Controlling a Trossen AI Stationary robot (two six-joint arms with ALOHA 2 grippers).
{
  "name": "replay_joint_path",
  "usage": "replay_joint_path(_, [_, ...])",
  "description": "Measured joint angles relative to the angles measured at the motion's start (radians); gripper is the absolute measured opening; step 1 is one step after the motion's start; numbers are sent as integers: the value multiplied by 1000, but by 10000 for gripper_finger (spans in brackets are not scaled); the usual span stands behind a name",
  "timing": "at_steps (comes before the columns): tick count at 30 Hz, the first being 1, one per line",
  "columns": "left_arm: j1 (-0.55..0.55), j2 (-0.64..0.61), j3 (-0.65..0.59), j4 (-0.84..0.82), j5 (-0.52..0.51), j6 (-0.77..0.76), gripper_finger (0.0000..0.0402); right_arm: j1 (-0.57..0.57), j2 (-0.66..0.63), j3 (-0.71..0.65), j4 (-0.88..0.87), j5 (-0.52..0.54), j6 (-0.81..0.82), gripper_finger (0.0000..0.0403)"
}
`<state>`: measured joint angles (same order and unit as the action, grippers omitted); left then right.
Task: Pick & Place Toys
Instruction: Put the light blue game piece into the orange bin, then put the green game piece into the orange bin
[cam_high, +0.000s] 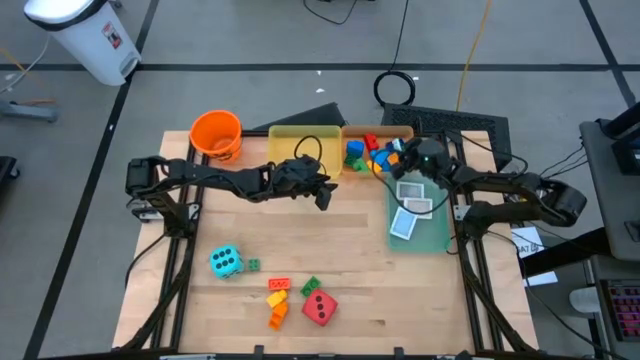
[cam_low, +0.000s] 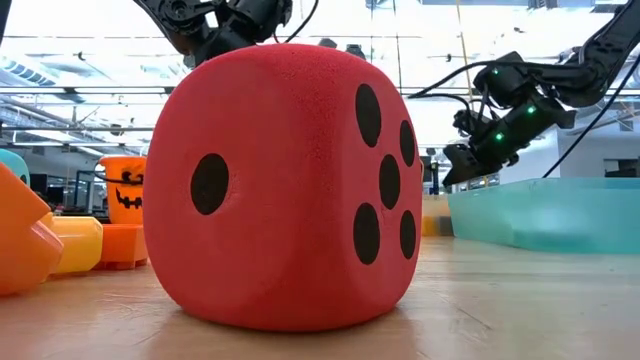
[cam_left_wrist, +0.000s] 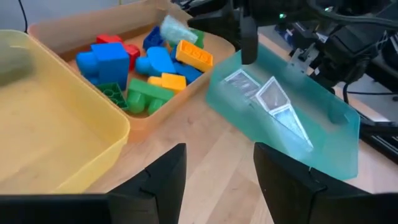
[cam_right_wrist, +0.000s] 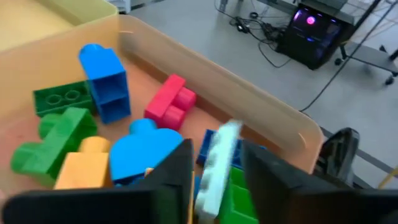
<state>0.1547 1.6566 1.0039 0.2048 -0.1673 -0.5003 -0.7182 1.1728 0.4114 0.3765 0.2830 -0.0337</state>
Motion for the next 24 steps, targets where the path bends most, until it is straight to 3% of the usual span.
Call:
replay_joint_path(6, [6, -5, 0, -46, 0, 29, 214, 23, -2, 0, 17, 0, -3, 231])
replay_joint_path(11, [10, -104, 1, -283, -3, -17, 223, 42, -8, 0, 8, 0, -16, 297])
replay_joint_path(19, [-167, -254, 1, -693, -8, -129, 223, 46, -8, 0, 7, -1, -51, 320])
replay_joint_path(24, [-339, -258, 0, -856, 72, -193, 223, 46, -8, 0, 4, -1, -37, 312])
